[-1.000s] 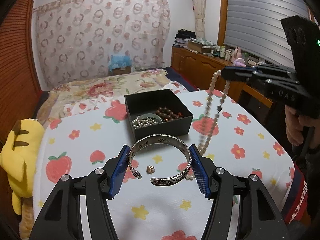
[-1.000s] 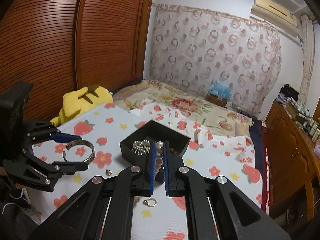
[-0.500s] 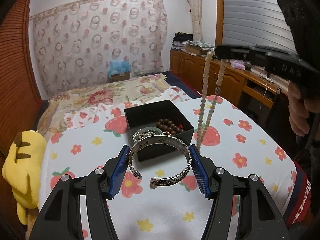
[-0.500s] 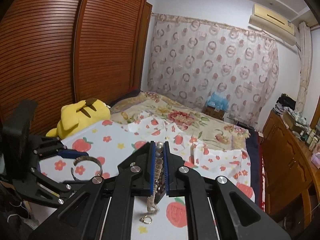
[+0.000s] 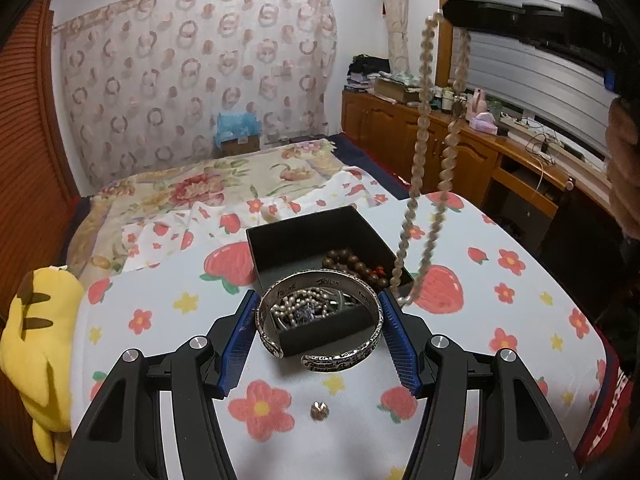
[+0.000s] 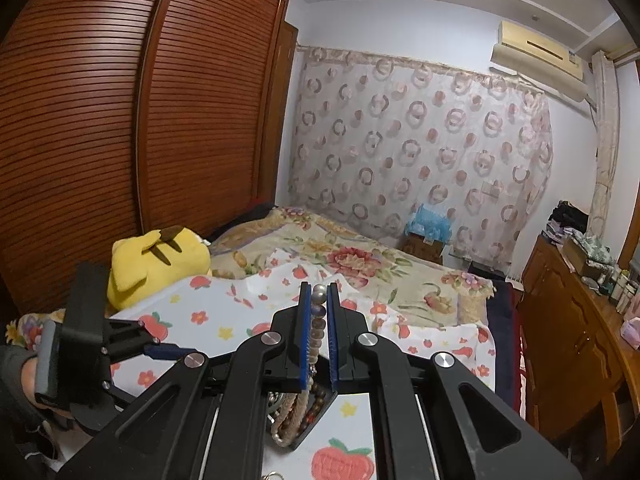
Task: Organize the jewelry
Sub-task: 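Lower the silver bangle into the box with the left tool while the right tool lowers the pearls in, then open both tools over the box and move them to the gold ring and earring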
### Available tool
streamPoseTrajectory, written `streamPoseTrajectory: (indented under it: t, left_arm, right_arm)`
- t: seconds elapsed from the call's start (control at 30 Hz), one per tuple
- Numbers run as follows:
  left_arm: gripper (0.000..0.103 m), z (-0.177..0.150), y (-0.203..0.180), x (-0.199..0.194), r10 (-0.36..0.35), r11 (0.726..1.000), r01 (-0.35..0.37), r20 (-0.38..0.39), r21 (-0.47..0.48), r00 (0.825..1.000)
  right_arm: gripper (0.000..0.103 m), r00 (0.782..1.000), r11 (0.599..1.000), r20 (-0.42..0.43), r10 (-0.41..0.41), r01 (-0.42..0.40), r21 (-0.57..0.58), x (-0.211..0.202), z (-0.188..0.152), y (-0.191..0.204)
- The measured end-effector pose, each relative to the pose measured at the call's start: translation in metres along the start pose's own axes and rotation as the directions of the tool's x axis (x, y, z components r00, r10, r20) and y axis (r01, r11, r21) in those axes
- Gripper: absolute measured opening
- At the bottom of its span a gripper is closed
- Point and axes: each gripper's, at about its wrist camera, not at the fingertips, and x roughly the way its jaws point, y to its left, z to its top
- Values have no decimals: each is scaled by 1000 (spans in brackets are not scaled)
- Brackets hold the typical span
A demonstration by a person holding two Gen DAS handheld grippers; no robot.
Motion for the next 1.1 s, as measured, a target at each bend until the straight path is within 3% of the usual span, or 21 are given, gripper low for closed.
streamPoseTrajectory:
  t: [0.23,0.53,0.93,1.1]
  left_arm:
    - [58,9,6,18,3,1000,-3,-17,-7,1000]
    - [58,16,11,45,4,1000,-5,-51,-15,999]
    - [58,22,14,69,-1,1000,0,-78,-23,997]
    - [58,24,13,74,-8,1000,6,-82,-25,997]
  right_arm:
    - [9,1000,1000,30,8,-9,22,8,13,-17]
    - [9,999,999,-23,39,-38,33,41,-1,-23]
    - [9,972,993,-209,111,-98,70,110,-65,-11]
    - [9,960,988,-244,138,-117,99,120,-84,-10]
